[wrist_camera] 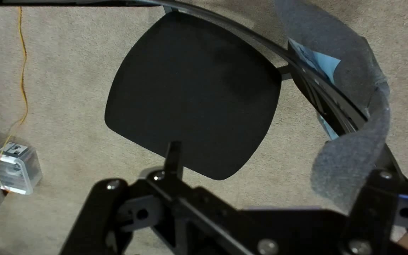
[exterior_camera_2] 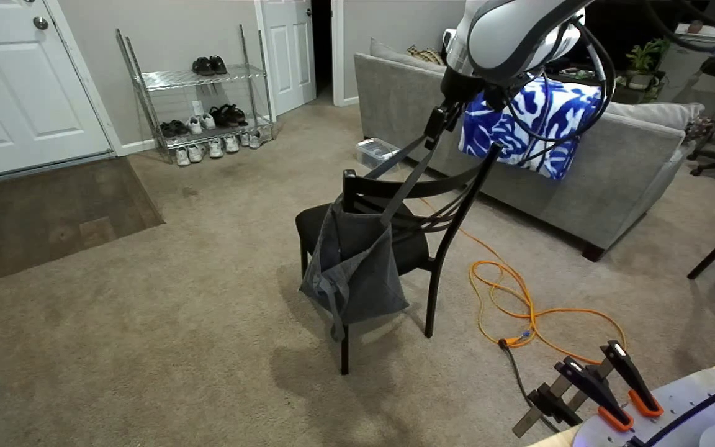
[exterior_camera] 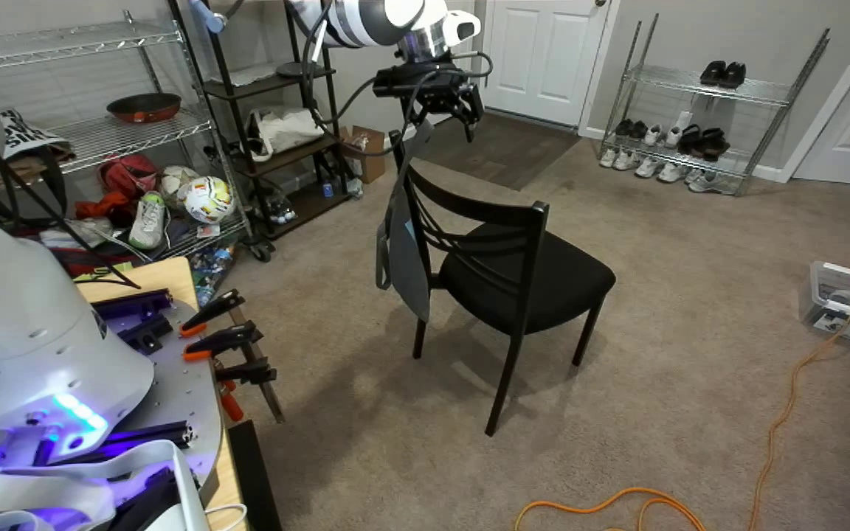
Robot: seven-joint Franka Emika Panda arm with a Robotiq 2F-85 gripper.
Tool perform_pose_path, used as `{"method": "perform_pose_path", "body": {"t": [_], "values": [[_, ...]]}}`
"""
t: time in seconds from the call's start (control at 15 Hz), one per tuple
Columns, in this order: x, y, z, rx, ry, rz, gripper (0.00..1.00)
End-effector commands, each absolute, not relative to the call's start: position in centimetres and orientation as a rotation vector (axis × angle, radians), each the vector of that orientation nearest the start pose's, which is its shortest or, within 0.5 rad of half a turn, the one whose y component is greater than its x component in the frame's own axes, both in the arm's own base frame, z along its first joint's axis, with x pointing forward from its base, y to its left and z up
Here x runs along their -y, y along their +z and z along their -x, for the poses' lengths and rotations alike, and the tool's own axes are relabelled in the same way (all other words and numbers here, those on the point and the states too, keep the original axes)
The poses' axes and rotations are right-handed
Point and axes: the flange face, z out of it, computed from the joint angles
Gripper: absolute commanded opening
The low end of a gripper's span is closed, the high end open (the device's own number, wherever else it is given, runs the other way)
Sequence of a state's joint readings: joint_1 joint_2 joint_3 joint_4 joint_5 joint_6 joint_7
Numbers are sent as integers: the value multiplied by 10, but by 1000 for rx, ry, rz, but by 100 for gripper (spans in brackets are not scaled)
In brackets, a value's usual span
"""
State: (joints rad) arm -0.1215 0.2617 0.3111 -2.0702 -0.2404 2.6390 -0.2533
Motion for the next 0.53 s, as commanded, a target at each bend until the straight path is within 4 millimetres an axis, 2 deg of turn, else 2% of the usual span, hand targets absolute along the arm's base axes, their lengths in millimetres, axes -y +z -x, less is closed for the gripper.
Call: {"method": "perform_pose_path", "body": {"t": [0.0,0.07,0.27,0.47], "values": [[-115,345,-601,958,-516,3034,100],[-115,345,-601,958,-516,3034,100],[-135,332,-603,1028,-483,2816,100],[-147,331,-607,1075,-473,2625,100]]}}
